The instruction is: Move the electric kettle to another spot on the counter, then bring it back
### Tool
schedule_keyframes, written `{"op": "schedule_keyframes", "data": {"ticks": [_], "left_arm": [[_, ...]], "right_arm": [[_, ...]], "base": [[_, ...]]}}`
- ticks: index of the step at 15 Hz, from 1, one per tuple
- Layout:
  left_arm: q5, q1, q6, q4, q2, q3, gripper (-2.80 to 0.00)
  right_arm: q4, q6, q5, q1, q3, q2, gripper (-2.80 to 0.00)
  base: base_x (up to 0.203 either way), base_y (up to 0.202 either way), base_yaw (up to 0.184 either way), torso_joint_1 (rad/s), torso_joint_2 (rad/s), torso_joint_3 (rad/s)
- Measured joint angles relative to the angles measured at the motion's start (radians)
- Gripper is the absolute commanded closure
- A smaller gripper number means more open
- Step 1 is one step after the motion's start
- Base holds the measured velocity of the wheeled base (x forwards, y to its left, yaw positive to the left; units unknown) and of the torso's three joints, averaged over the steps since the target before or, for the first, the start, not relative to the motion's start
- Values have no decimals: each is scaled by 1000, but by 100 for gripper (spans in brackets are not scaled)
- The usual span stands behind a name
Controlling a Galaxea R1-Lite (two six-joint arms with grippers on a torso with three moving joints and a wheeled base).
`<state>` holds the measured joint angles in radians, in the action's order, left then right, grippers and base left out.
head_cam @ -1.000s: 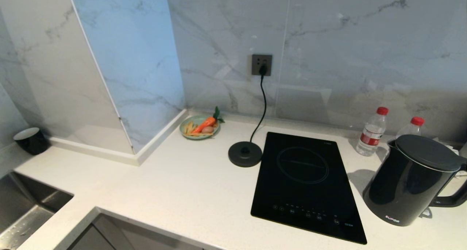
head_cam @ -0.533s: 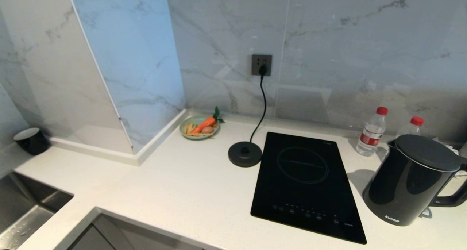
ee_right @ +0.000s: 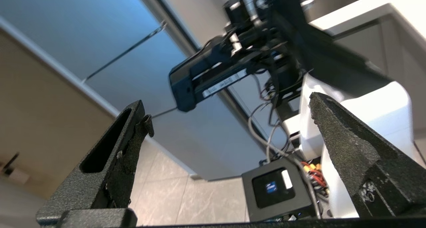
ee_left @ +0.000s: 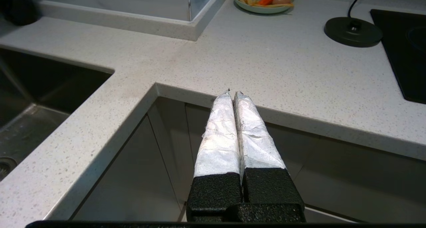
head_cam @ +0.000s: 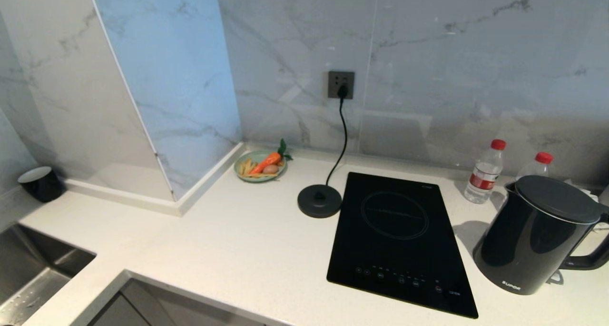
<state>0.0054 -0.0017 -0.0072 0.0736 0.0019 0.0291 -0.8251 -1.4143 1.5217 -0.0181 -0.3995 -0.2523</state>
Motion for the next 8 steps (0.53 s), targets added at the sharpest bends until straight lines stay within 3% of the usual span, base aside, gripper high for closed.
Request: {"op": "schedule_keyframes", "data": {"ticks": [6,8], "left_arm": [[0,0,0,0,0,0,0],[0,0,0,0,0,0,0]], "right_arm": [[-4,10,-4,2,221,100,-280],[-4,102,-19,3,309,108,-280]], "base": [[0,0,0,0,0,0],[0,0,0,0,0,0]]}}
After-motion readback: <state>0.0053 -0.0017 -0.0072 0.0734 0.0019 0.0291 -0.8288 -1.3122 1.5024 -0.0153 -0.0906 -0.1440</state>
